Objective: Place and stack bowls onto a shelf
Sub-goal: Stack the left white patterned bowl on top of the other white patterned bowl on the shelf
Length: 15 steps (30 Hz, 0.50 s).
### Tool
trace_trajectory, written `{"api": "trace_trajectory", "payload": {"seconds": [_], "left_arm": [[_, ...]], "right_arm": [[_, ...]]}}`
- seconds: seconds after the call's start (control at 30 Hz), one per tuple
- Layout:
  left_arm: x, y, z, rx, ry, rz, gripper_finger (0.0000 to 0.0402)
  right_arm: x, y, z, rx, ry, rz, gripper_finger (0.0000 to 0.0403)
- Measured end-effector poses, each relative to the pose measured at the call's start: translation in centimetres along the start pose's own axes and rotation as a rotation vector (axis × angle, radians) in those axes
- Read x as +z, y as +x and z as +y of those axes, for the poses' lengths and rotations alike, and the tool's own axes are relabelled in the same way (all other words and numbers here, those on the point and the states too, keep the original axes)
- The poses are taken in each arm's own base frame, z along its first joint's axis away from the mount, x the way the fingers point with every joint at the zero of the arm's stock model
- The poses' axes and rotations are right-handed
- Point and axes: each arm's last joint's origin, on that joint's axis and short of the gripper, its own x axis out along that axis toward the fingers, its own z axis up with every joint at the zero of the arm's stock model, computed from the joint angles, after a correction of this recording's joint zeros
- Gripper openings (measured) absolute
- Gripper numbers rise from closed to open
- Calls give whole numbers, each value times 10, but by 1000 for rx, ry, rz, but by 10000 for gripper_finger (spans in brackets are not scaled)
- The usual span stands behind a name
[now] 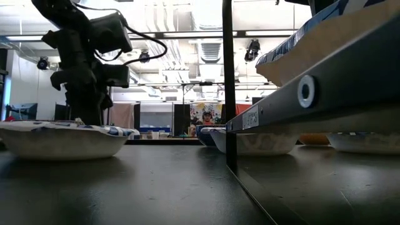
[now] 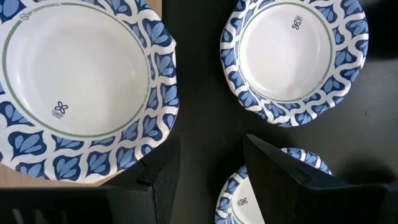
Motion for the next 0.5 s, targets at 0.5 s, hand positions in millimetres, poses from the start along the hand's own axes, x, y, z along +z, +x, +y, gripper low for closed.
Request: {"api": "trace_trajectory", "payload": {"seconds": [0.5], "left_arm": [[38,-29,-7,35,17,-146,2]], "right_arm": [[1,0,0,-24,46,-20,166]]}}
